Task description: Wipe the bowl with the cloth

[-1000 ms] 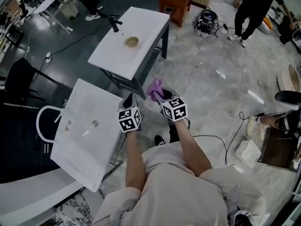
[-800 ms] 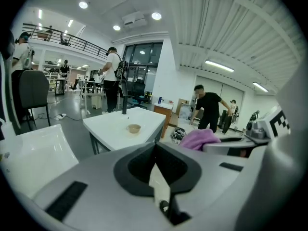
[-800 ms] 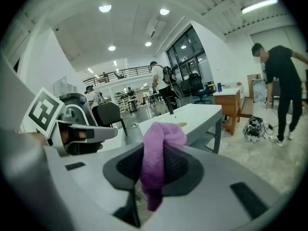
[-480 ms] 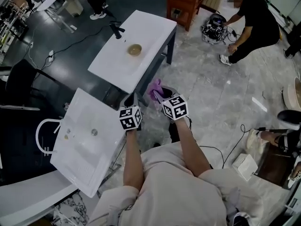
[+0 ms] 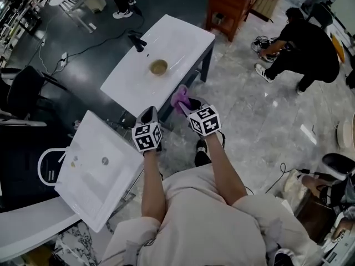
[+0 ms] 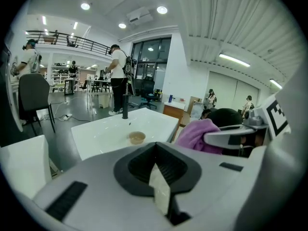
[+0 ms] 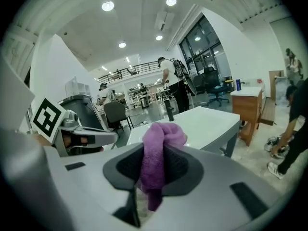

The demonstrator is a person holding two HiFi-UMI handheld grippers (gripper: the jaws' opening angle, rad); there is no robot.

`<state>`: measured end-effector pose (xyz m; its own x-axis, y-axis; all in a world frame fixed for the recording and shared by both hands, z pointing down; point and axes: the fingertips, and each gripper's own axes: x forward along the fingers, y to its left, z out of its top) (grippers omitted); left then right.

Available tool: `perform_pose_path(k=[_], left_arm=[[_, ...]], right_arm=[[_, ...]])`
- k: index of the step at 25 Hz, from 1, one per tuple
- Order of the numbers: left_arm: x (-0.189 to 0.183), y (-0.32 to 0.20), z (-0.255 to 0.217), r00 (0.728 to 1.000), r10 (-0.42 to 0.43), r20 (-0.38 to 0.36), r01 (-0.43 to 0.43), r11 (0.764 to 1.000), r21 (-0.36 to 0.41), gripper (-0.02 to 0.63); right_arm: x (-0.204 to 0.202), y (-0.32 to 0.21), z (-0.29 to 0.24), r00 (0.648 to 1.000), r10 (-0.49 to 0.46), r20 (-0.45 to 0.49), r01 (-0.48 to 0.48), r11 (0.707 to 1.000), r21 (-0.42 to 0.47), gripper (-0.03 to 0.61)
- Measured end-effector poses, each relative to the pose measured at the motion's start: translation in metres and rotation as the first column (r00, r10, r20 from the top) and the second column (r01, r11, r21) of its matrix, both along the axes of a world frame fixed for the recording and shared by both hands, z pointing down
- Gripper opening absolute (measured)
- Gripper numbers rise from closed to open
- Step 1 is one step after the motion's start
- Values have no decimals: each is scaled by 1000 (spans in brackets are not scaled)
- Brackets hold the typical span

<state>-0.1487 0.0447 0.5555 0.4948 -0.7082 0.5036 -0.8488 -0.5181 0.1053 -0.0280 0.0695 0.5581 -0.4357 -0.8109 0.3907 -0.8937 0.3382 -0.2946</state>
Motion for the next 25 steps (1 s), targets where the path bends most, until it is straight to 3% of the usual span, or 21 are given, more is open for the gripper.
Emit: perform_pose_path(k=[8,15,25], left_arm=[[19,-19,-3,996,-86,-23,87,996,23,6],[14,-17,2,994,-105,23,105,994,-6,6],[6,-47,8,986,-168,-16,167,984,-56,6]], right_arm=[[31,-15,7,997,-74,-17,74,997,-3,87],[54,-21,8,998,-46,43,46,999,-8,88],[62,-39,9,997,-37,61,38,999,-13,88]])
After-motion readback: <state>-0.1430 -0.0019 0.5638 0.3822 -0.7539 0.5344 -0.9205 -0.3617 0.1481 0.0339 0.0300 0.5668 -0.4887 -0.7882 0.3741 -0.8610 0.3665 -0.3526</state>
